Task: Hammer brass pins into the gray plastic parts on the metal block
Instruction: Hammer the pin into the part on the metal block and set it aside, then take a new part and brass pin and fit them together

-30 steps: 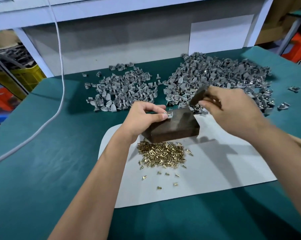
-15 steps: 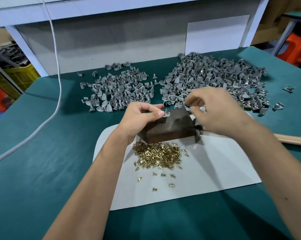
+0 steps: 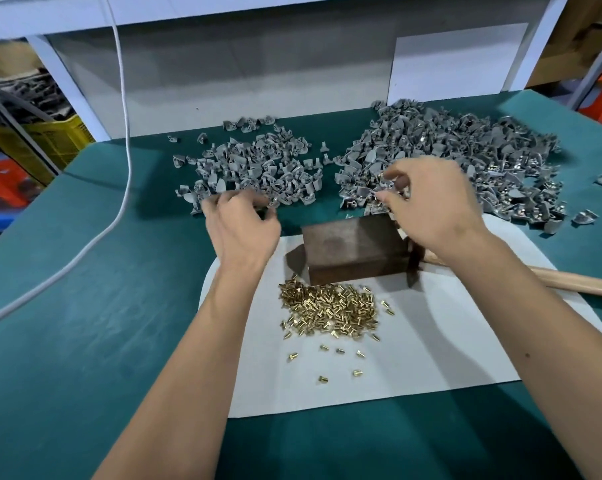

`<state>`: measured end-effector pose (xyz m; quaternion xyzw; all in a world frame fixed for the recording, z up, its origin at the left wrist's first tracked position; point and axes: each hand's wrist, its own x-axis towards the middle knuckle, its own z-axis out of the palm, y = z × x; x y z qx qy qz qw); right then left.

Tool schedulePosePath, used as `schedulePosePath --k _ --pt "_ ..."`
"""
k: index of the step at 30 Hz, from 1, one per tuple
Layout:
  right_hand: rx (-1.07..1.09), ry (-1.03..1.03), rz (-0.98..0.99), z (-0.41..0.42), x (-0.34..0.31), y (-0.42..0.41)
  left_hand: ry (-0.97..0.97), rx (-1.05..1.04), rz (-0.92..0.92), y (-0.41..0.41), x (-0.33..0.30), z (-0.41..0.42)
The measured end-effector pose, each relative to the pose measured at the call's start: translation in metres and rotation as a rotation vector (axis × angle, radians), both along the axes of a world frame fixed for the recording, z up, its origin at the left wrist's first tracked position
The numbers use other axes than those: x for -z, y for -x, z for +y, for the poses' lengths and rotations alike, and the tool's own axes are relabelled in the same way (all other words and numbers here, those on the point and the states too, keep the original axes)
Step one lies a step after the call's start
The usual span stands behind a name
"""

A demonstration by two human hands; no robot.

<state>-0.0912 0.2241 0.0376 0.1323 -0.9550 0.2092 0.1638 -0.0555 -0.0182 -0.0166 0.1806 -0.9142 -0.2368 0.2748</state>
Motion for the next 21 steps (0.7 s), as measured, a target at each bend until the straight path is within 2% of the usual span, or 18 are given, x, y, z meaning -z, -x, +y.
schedulePosePath --k 2,5,9,13,17,21 --pt "0.037 -0.028 0.025 0.002 -0.002 0.003 0.016 -0.115 -0.143 0.000 0.005 -0.010" --pt "-0.203 0.051 -0.041 -0.007 -0.009 -0.009 -0.005 -0.097 -0.240 0.000 0.009 -0.016" --pt "-0.652 -0.015 -0.191 -0.031 -0.017 -0.038 -0.018 0.037 -0.127 0.001 0.008 -0.016" --pt "-0.905 -0.106 -0.409 -0.055 -0.011 -0.065 -0.070 0.060 -0.054 0.001 0.006 -0.013" --pt "-1.027 -0.197 -0.512 -0.070 0.000 -0.082 -0.120 0.101 -0.063 0.003 0.007 -0.011" --pt "-1.023 -0.289 -0.484 -0.076 0.010 -0.088 -0.124 0.153 -0.021 0.005 0.010 -0.009"
